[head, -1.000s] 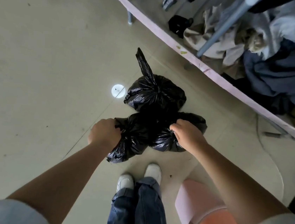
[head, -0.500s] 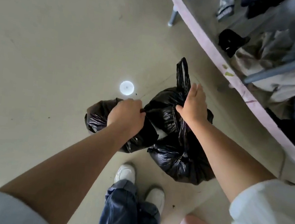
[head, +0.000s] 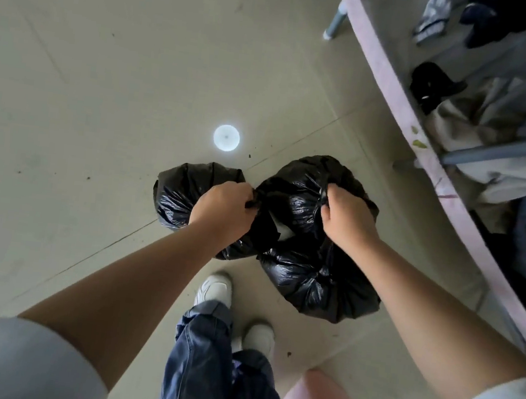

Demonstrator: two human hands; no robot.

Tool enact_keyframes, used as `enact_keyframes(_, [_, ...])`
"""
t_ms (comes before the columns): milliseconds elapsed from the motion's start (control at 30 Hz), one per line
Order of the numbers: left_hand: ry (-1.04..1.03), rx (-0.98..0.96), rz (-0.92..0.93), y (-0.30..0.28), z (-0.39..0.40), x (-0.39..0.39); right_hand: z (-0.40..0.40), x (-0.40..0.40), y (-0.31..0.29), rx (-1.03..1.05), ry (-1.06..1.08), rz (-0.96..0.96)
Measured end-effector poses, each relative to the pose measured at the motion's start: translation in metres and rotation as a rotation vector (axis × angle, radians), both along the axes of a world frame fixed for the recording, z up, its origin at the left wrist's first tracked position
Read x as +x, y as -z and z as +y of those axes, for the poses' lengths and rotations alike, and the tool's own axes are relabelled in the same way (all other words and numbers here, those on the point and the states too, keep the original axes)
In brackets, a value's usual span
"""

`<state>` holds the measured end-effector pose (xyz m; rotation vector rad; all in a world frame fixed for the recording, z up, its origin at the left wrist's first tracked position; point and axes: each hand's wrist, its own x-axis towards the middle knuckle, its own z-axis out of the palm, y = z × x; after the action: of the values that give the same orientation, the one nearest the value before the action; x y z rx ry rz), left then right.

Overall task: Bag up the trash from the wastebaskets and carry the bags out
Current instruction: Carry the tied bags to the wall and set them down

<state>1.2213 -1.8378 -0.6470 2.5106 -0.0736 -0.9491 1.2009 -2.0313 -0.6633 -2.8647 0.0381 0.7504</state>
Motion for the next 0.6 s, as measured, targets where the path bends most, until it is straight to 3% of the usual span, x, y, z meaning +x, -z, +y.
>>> enact_keyframes(133, [0.089, 0.131, -0.005, -0.051, 0.010, -0.014, 0.020, -0.028, -0.061, -0.150, -0.204, 0.028])
enact_keyframes(267, [0.039, 0.249, -0.051, -0.101, 0.029, -0.037, 0.040, -0.056, -0.112, -0.213, -0.230, 0.105])
enact_keyframes(433, [-0.165, 0.242, -0.157, -0.178, 0.071, -0.090, 0.089, -0.079, -0.209, -0.327, -0.469, -0.052])
enact_keyframes(600, [-0.394, 0.251, -0.233, -0.263, 0.143, -0.133, 0.159, -0.083, -0.290, -0.260, -0.706, -0.225])
